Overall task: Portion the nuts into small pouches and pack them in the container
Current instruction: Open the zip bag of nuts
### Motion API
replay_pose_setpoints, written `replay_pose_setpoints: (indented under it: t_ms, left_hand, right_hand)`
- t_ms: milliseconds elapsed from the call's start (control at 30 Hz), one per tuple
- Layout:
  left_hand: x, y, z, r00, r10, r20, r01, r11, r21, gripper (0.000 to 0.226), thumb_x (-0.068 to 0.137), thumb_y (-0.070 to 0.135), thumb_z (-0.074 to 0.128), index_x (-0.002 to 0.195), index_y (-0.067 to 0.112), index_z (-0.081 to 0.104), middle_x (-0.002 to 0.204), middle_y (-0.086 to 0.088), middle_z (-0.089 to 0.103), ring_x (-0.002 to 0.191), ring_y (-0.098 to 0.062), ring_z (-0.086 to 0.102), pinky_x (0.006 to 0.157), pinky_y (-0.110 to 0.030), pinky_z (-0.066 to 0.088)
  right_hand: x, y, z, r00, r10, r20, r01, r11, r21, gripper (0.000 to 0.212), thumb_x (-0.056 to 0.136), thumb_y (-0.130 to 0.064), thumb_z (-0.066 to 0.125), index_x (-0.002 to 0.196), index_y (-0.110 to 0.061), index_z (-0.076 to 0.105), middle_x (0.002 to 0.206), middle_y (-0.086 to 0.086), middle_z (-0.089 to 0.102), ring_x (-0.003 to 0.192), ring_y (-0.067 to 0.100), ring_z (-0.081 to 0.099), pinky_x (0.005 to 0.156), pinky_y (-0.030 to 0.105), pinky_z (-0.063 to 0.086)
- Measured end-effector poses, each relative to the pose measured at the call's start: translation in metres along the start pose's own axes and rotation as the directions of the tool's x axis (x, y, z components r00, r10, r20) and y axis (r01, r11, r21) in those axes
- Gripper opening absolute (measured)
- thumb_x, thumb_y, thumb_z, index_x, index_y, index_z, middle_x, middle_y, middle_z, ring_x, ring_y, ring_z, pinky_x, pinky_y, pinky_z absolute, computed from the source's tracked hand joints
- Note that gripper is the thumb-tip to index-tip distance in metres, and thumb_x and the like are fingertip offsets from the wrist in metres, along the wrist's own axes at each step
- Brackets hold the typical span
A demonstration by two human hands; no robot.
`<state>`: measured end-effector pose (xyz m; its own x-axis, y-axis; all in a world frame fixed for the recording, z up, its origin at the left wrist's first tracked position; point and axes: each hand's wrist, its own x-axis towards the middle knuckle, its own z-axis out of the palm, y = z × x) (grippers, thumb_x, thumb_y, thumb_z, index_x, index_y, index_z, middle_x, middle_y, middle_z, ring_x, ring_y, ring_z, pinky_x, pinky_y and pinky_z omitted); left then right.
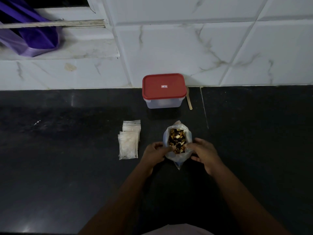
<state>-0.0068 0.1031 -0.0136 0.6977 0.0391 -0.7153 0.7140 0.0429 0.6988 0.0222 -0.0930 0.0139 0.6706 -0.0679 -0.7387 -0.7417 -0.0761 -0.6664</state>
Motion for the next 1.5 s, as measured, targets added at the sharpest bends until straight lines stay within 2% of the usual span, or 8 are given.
replay_pose_setpoints:
  t_ms: [167, 267, 467, 833, 1067, 1167, 1300, 1500]
  left_hand:
    - [0.002, -0.008, 0.011, 0.943, 0.269, -0.198, -0.266, 0.963, 0.041, 0.048, 0.096, 0.012, 0.066, 0.142, 0.017, 0.055, 0.134, 0.005, 0.064, 0.117, -0.005, 0.063, 0.102, -0.029, 0.053]
    - [0.002, -0.016, 0.022, 0.947, 0.266, -0.181, -0.273, 0.962, -0.015, 0.041, 0.101, 0.01, 0.057, 0.141, 0.017, 0.057, 0.132, 0.003, 0.067, 0.116, -0.008, 0.066, 0.102, -0.037, 0.055]
    - [0.005, -0.017, 0.035, 0.975, 0.193, -0.111, -0.209, 0.966, -0.149, 0.043, 0.099, 0.0, 0.048, 0.137, 0.017, 0.061, 0.126, -0.005, 0.071, 0.118, -0.021, 0.068, 0.103, -0.05, 0.054]
    - [0.002, -0.009, 0.072, 0.986, 0.155, -0.054, -0.162, 0.973, -0.165, 0.04, 0.096, -0.002, 0.055, 0.127, 0.021, 0.064, 0.124, -0.004, 0.072, 0.117, -0.021, 0.068, 0.102, -0.046, 0.055]
    - [0.004, -0.011, 0.091, 0.989, 0.131, -0.068, -0.14, 0.979, -0.146, 0.045, 0.096, 0.008, 0.061, 0.139, 0.021, 0.058, 0.13, -0.001, 0.068, 0.119, -0.018, 0.066, 0.102, -0.047, 0.056]
    - [0.0, -0.007, 0.096, 0.983, 0.15, -0.107, -0.161, 0.981, -0.104, 0.044, 0.097, 0.01, 0.06, 0.14, 0.019, 0.057, 0.131, 0.001, 0.066, 0.117, -0.014, 0.065, 0.1, -0.04, 0.056]
    - [-0.002, -0.001, 0.093, 0.955, 0.225, -0.194, -0.232, 0.973, -0.013, 0.043, 0.101, 0.014, 0.058, 0.143, 0.017, 0.053, 0.13, 0.005, 0.062, 0.112, -0.004, 0.061, 0.082, -0.016, 0.051]
    - [-0.003, 0.008, 0.091, 0.949, 0.252, -0.189, -0.253, 0.967, 0.019, 0.043, 0.103, 0.015, 0.057, 0.145, 0.015, 0.052, 0.139, 0.0, 0.06, 0.112, -0.004, 0.059, 0.087, -0.017, 0.049]
  right_hand:
    - [0.0, 0.01, 0.006, 0.983, -0.178, -0.052, 0.171, 0.979, -0.114, 0.057, 0.09, -0.012, 0.072, 0.143, -0.025, 0.055, 0.132, -0.007, 0.065, 0.114, 0.01, 0.062, 0.099, 0.038, 0.054]
    - [-0.003, 0.014, 0.011, 0.971, -0.235, -0.05, 0.224, 0.962, -0.158, 0.052, 0.095, -0.011, 0.064, 0.144, -0.026, 0.055, 0.133, -0.008, 0.064, 0.11, 0.003, 0.061, 0.091, 0.027, 0.053]
    - [0.002, 0.014, 0.011, 0.987, -0.16, -0.015, 0.16, 0.987, -0.023, 0.047, 0.096, 0.001, 0.054, 0.139, -0.02, 0.06, 0.118, -0.004, 0.071, 0.109, 0.011, 0.068, 0.102, 0.04, 0.055]
    - [0.013, 0.014, -0.027, 0.989, -0.128, -0.079, 0.128, 0.992, 0.003, 0.042, 0.098, -0.004, 0.054, 0.136, -0.02, 0.062, 0.127, 0.003, 0.069, 0.114, 0.019, 0.066, 0.103, 0.046, 0.054]
    - [0.015, 0.016, -0.046, 0.987, -0.13, -0.092, 0.13, 0.991, -0.012, 0.04, 0.097, -0.008, 0.056, 0.134, -0.023, 0.064, 0.127, 0.003, 0.068, 0.113, 0.02, 0.066, 0.101, 0.048, 0.055]
    - [0.012, 0.016, -0.05, 0.982, -0.167, -0.094, 0.163, 0.985, -0.05, 0.041, 0.098, -0.014, 0.056, 0.137, -0.024, 0.061, 0.131, 0.0, 0.067, 0.112, 0.015, 0.065, 0.101, 0.045, 0.055]
    - [0.009, 0.013, -0.052, 0.957, -0.248, -0.148, 0.235, 0.967, -0.102, 0.052, 0.099, -0.021, 0.061, 0.149, -0.021, 0.049, 0.145, -0.003, 0.057, 0.128, 0.012, 0.055, 0.108, 0.038, 0.047]
    - [0.007, 0.012, -0.05, 0.92, -0.368, -0.137, 0.342, 0.922, -0.179, 0.047, 0.1, -0.024, 0.062, 0.146, -0.023, 0.053, 0.138, -0.003, 0.061, 0.11, 0.002, 0.058, 0.091, 0.026, 0.051]
